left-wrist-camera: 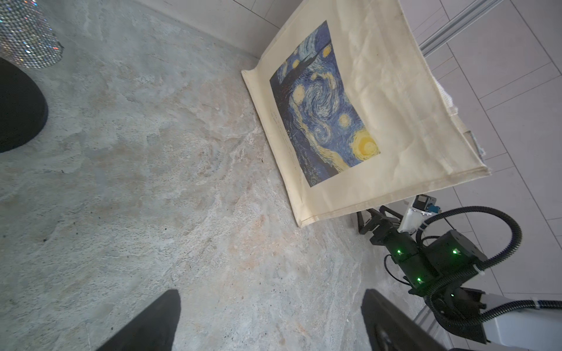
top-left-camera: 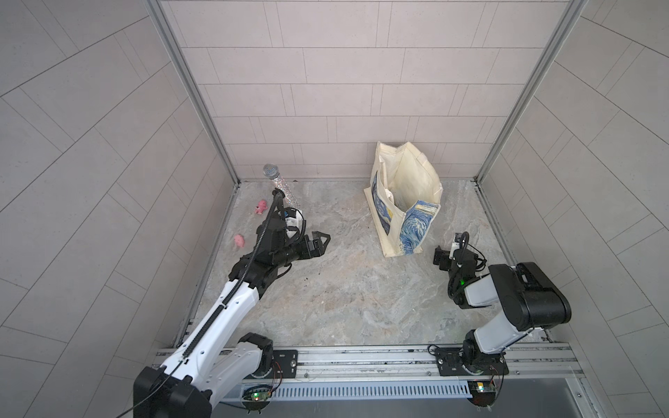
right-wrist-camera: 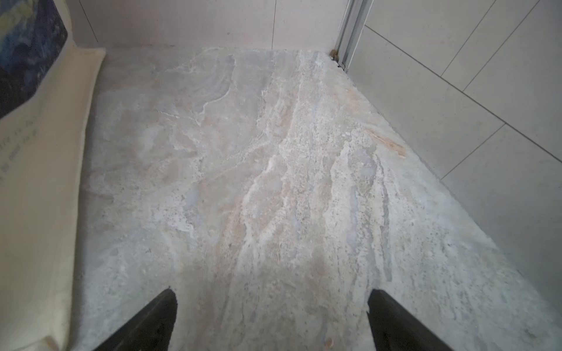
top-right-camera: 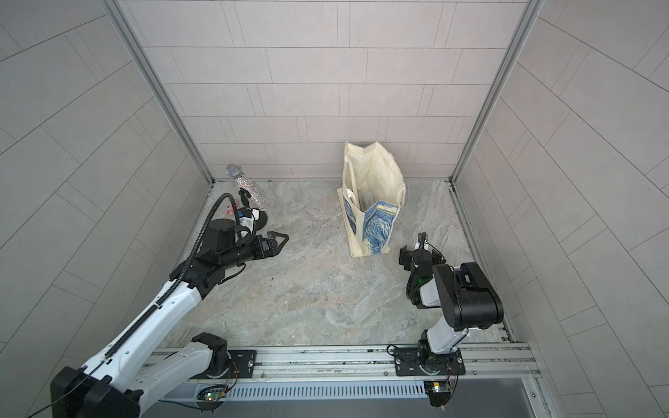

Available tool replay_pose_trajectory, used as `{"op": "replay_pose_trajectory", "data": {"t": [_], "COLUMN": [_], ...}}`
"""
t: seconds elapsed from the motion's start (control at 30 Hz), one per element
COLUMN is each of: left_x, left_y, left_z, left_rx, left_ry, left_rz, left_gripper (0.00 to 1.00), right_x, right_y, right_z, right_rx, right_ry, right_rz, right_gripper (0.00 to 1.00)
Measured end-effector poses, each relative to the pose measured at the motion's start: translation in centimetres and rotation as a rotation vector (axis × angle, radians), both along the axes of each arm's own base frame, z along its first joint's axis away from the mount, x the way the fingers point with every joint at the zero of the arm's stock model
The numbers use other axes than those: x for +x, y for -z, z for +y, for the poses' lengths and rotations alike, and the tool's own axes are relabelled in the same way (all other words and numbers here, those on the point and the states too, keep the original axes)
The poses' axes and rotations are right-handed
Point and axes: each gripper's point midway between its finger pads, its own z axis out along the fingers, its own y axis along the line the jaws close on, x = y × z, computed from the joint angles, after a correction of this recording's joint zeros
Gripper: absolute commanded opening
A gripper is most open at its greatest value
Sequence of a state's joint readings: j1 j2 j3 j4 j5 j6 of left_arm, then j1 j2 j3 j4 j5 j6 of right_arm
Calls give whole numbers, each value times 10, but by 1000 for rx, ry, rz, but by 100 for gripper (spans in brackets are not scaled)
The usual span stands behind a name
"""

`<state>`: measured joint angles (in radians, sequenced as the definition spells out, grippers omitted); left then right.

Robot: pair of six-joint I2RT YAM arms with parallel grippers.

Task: Put the compass set into the canvas bag
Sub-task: Reset both arms

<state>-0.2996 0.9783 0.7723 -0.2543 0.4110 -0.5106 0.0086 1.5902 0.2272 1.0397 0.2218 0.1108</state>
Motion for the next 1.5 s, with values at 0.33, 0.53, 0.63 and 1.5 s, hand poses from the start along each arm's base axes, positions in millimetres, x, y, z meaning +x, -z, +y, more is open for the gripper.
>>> {"op": "replay_pose_trajectory", "data": {"t": [0.33,0.53,0.63,1.5], "left_x": [9,19,31,93], "left_y": [61,38,32,139], "left_z": [52,93,117,173], "left_rx": [204,369,511,687], "left_ry": [-247,-410,-509,-532], "left_rz": [19,-190,-264,-324], "left_gripper": [100,100,100,100], "right_x": [21,20,20,20], "right_y": [-36,-36,-36,-36], "right_z": [0,-2,-2,-2], "right_rx": [-46,-52,-53,-56], "right_ry": [34,46,48,48], "right_rz": [-114,-114,-114,-113], "right_gripper": [100,100,100,100]}}
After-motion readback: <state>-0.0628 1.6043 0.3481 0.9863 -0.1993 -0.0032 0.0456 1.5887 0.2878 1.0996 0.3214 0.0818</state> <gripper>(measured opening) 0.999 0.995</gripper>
